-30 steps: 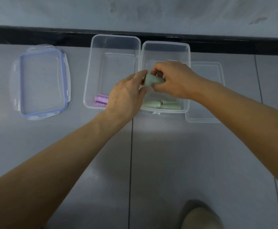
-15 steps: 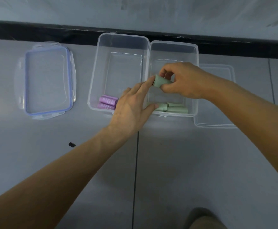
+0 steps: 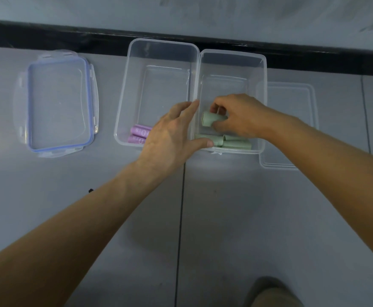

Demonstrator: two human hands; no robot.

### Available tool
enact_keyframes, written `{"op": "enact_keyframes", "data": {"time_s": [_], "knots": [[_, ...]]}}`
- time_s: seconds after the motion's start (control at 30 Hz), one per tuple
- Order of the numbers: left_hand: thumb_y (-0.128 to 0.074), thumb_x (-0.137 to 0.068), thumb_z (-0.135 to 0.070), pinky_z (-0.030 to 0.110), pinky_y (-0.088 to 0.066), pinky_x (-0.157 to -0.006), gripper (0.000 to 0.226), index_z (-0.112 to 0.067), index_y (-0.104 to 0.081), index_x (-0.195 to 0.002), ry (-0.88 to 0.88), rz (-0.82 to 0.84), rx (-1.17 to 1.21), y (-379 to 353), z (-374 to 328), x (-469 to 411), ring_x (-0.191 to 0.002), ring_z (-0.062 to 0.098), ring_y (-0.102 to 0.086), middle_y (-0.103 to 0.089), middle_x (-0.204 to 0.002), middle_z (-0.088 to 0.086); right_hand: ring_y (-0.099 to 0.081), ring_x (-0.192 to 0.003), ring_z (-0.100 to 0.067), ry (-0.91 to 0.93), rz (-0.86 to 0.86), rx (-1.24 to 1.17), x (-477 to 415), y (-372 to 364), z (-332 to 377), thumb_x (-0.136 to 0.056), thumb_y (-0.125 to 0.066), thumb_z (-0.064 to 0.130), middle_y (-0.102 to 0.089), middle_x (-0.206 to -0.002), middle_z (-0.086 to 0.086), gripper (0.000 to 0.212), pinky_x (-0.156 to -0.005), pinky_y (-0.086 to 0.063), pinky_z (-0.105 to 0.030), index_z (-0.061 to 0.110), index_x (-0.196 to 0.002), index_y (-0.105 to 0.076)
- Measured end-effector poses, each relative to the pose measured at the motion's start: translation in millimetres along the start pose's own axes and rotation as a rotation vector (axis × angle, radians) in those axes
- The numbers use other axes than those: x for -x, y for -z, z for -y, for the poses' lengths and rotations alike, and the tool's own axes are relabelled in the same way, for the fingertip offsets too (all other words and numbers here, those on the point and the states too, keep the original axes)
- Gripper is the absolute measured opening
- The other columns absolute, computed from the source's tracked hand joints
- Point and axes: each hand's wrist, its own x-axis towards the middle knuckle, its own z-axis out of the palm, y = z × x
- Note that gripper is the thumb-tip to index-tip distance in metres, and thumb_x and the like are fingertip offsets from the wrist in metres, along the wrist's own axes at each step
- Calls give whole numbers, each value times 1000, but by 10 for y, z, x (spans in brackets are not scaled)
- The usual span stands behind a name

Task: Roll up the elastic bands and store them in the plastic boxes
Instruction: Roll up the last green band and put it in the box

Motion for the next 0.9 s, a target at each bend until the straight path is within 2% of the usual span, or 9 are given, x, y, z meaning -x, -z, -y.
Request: {"op": "enact_keyframes", "data": {"time_s": [0.13, 0.37, 0.57, 0.63, 0.7, 0.83, 0.9], "knots": [[-66, -74, -65, 35, -48, -96, 93, -24, -30, -151, -24, 7, -45, 19, 27, -7, -114, 19, -57, -40, -146, -4, -57, -91, -17, 0, 43, -11, -63, -75, 13, -87, -69, 40, -61, -106, 4, 30, -74, -43, -32, 26, -112, -59], [-59, -72, -73, 32, -47, -90, 98, -25, -28, -152, -57, 29, -104, 43, 82, 5, -110, 18, -58, -46, -140, -1, -57, -94, -13, -55, 28, -145, -69, -176, -24, -86, -73, 36, -61, -103, 9, 28, -80, -42, -30, 30, -111, -64], [-54, -70, -75, 32, -49, -86, 97, -29, -28, -151, -44, 19, -142, 58, 70, 14, -103, 18, -59, -50, -132, 0, -63, -82, -14, -135, 94, -306, -82, -166, -44, -84, -75, 35, -63, -93, 6, 26, -66, -47, -27, 32, -107, -64], [-53, -70, -76, 31, -49, -85, 97, -29, -28, -151, -35, 19, -149, 60, 67, 15, -102, 18, -60, -51, -131, -1, -68, -77, -17, -167, 147, -428, -79, -151, -39, -88, -73, 25, -67, -95, 0, 24, -71, -57, -31, 28, -111, -65], [-54, -70, -75, 32, -49, -85, 97, -30, -28, -151, -31, 23, -147, 58, 67, 14, -101, 18, -60, -51, -130, 0, -70, -83, -18, -192, 163, -487, -65, -129, -45, -93, -65, 17, -66, -100, -3, 24, -79, -60, -31, 24, -116, -65], [-53, -70, -76, 31, -49, -84, 97, -30, -27, -151, -29, 22, -150, 59, 64, 19, -100, 19, -60, -52, -128, 0, -65, -95, -19, -193, 95, -449, -45, -136, -68, -96, -57, 15, -63, -105, 0, 28, -91, -56, -38, 22, -123, -64], [-54, -72, -75, 32, -48, -83, 95, -31, -27, -151, -26, 19, -145, 59, 65, 24, -99, 19, -60, -52, -128, 0, -61, -105, -19, -194, 59, -390, -48, -154, -71, -95, -53, 9, -62, -114, 1, 36, -97, -50, -35, 23, -127, -62]]}}
